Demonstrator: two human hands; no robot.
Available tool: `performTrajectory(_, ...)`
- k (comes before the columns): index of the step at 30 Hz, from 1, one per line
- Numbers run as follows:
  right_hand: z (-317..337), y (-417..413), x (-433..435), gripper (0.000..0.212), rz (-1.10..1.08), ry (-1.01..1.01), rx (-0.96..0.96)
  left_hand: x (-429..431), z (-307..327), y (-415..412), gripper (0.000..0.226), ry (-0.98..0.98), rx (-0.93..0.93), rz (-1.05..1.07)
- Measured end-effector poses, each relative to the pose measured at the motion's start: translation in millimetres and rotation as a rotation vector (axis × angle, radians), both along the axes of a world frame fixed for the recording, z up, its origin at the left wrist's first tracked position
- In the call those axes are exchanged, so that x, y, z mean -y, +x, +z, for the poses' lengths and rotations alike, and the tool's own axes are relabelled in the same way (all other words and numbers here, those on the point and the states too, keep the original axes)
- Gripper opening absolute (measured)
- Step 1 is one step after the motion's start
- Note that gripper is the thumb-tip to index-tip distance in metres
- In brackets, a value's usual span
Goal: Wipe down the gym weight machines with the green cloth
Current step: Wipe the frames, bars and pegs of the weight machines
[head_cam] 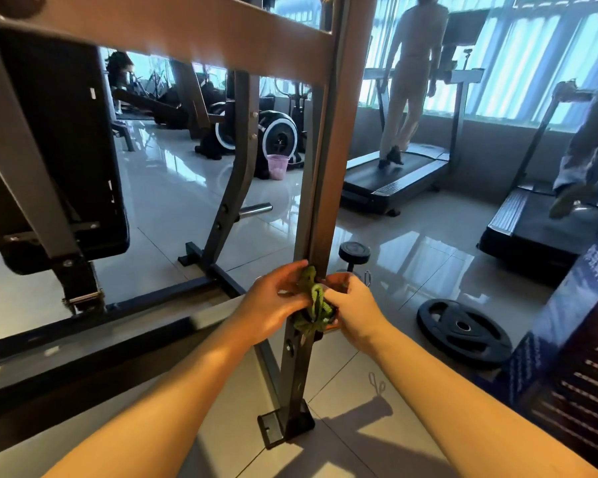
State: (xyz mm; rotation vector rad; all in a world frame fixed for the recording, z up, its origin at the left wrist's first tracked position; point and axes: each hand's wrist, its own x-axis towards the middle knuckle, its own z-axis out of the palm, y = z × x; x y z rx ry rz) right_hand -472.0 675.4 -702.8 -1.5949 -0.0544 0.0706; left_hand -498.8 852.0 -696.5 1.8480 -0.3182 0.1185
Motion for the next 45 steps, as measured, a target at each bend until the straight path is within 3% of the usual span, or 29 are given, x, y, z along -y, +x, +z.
performTrajectory(4, -5, -13, 1, 0.025, 0.038, 0.18, -0.141, 4, -7, -5, 0.021, 0.052, 0.002, 0.034)
performTrajectory(8, -7, -28, 11, 0.012, -0.262, -0.115, -0.021, 8, -6, -1, 0.011, 0.068, 0.023, 0.272)
performTrajectory(10, -8, -39, 11, 0.008, -0.274, -0.139, 0.047, 13, -4, 2, 0.014, 0.105, 0.007, 0.316)
performTrajectory(15, 0, -49, -13, 0.017, -0.063, 0.265, -0.095, 23, -1, 4, 0.009, 0.133, -0.124, 0.148)
performTrajectory(20, 7, -31, -24, 0.016, -0.218, 0.44, -0.187, 14, 12, 5, 0.02, 0.172, -0.086, -0.074)
performTrajectory(22, 18, -17, -22, 0.019, -0.316, 0.315, -0.111, 10, 21, 7, 0.025, 0.102, -0.05, -0.073)
performTrajectory(24, 43, -1, -18, 0.023, -0.485, 0.176, 0.104, 7, 28, 15, 0.02, -0.014, 0.046, 0.09)
performTrajectory(26, 73, 15, -17, 0.022, -0.598, 0.102, 0.364, 6, 31, 31, 0.016, 0.011, 0.128, 0.271)
performTrajectory(30, 96, 47, -32, 0.021, -0.568, -0.125, 0.641, 8, 22, 64, 0.032, 0.046, -0.034, 0.33)
performTrajectory(32, 79, 55, -40, 0.009, -0.549, -0.233, 0.664, 8, 14, 74, 0.029, 0.032, -0.019, 0.315)
performTrajectory(33, 65, 59, -42, 0.006, -0.541, -0.144, 0.635, 7, 10, 77, 0.027, 0.018, 0.001, 0.312)
performTrajectory(36, 15, 53, -41, 0.015, -0.532, 0.184, 0.381, 4, 2, 83, 0.022, -0.018, 0.043, 0.307)
performTrajectory(40, -18, 40, -32, 0.029, -0.462, 0.147, 0.253, 4, -8, 82, 0.022, -0.037, 0.049, 0.338)
performTrajectory(42, 0, 49, -27, 0.021, -0.38, 0.131, 0.263, 5, -12, 81, 0.021, -0.048, 0.05, 0.328)
performTrajectory(45, 43, 68, -27, 0.011, -0.519, 0.061, 0.473, 4, -18, 82, 0.024, -0.055, 0.075, 0.337)
